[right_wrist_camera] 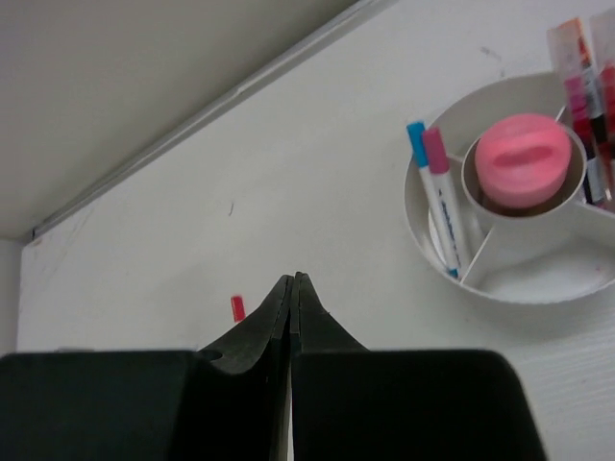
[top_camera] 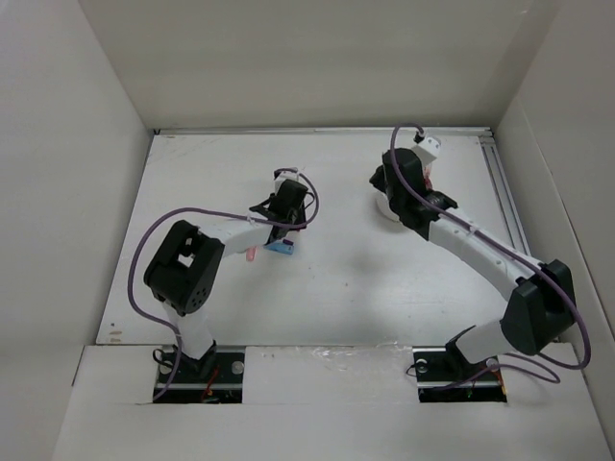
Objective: Sort the stationery into containers
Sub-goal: Place the pen in the storage box, then pick up the pen from the center of the board.
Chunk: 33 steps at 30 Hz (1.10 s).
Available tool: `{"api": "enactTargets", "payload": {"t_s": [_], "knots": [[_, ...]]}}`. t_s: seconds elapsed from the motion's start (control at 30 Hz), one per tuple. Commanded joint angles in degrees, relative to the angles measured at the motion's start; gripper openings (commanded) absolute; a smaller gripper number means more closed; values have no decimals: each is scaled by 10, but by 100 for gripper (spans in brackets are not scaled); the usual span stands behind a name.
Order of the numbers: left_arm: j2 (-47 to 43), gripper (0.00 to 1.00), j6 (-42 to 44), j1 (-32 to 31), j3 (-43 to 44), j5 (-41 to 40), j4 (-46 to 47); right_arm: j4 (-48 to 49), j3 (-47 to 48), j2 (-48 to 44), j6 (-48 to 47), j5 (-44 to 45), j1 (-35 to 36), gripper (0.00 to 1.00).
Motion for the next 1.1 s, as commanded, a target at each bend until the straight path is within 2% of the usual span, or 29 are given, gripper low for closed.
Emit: {"api": "enactTargets", "payload": {"t_s": [0.0,0.17,0.27,0.4,0.53,0.63,0.67,0.8,0.83,0.97,1.07], "knots": [[11,33,6,-3,31,-36,-18,26,-31,-26,29,-87,6,2],[43,32,6,-3,67,-41,-41,31,-56,-45,29,-57,-10,8],[65,32,6,-3,82,-41,-41,31,-67,-55,36,-99,-36,10],[90,30,6,-3,102,-53,-58,31,-67,-55,43,-129,-43,20],[111,28,6,-3,109,-53,-63,31,-67,-55,43,-137,-43,34],[122,25,6,-3,116,-39,-56,31,-67,-55,37,-163,-43,39],[128,24,6,-3,116,-34,-56,31,-67,-55,37,-169,-43,42],[134,5,6,-3,116,-34,-55,31,-62,-43,37,-197,-43,47],[116,0,6,-3,105,-34,-55,31,-62,-43,37,-208,-43,49],[61,0,6,-3,77,-29,-29,31,-57,-29,37,-250,-43,60],[-9,0,13,-3,29,21,21,31,-44,-16,32,-304,-43,68]]}}
